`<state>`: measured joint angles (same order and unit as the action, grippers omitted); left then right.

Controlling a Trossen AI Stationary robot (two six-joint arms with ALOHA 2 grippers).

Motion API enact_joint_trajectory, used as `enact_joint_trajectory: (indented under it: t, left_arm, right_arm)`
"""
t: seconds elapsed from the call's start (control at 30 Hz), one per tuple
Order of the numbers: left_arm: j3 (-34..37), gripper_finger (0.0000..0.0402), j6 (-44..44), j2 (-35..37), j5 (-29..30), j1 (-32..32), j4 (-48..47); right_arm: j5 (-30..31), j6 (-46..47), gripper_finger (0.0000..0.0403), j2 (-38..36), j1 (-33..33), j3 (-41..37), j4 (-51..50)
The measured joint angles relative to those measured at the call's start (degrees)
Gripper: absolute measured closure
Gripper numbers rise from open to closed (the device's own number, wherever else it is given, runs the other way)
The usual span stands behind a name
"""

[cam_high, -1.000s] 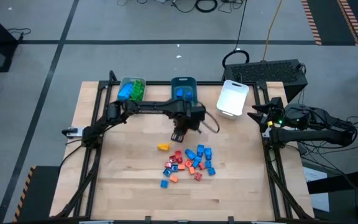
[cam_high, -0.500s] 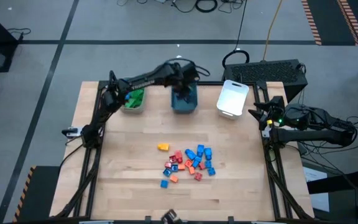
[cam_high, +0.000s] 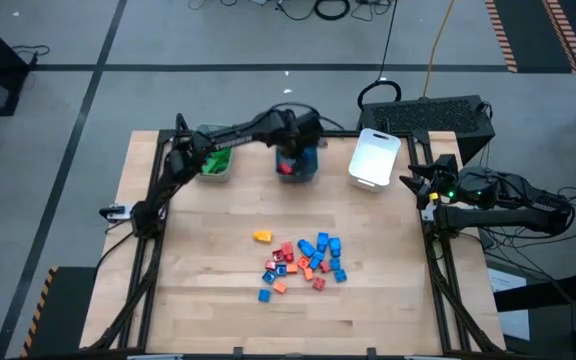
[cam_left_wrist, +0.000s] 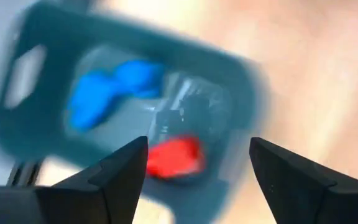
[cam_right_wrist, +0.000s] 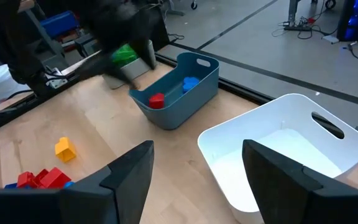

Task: Sort blocks by size
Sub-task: Put the blue 1 stud game piece into the blue bin

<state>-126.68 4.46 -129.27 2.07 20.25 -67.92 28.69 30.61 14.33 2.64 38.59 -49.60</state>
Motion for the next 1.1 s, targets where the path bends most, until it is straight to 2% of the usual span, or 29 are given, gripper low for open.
enact_joint_trajectory:
  t: [0.1, 0.27, 0.43, 0.57, 0.87, 1.0, 1.1]
  left_arm:
    - [-0.76, 0.0118, 8.67, 0.0, -3.21, -5.19, -0.49]
    - [-0.78, 0.0117, 7.58, -0.02, -5.27, -12.03, 1.65]
    - [-0.59, 0.0116, -1.89, -0.02, -4.42, -16.48, 6.86]
    - [0.47, 0.0116, -11.05, -0.02, -2.83, -17.74, 10.93]
    - [0.6, 0.0116, -27.26, -0.72, 0.4, -19.8, 6.95]
    - [0.6, 0.0116, -45.81, -0.72, 2.0, -19.49, 5.87]
    - [0.58, 0.0116, -54.43, -1.13, 6.11, -20.96, 6.53]
  right_arm:
    - [0.0, 0.0, 0.0165, 0.0, 0.02, 0.0, 0.0]
    - [-0.09, 0.05, 0.0165, 0.0, 0.01, 0.0, 0.0]
    - [-0.13, 0.23, 0.0165, 0.0, 0.02, 0.0, 0.02]
    - [-0.2, 0.24, 0.0165, 0.0, 0.02, 0.0, 0.0]
    - [-0.26, 0.24, 0.0165, 0.0, 0.01, 0.0, 0.66]
    - [-0.24, 0.25, 0.0165, 0.0, 0.01, 0.0, 1.3]
    - [-0.24, 0.34, 0.0165, 0.0, 0.02, 0.0, 1.36]
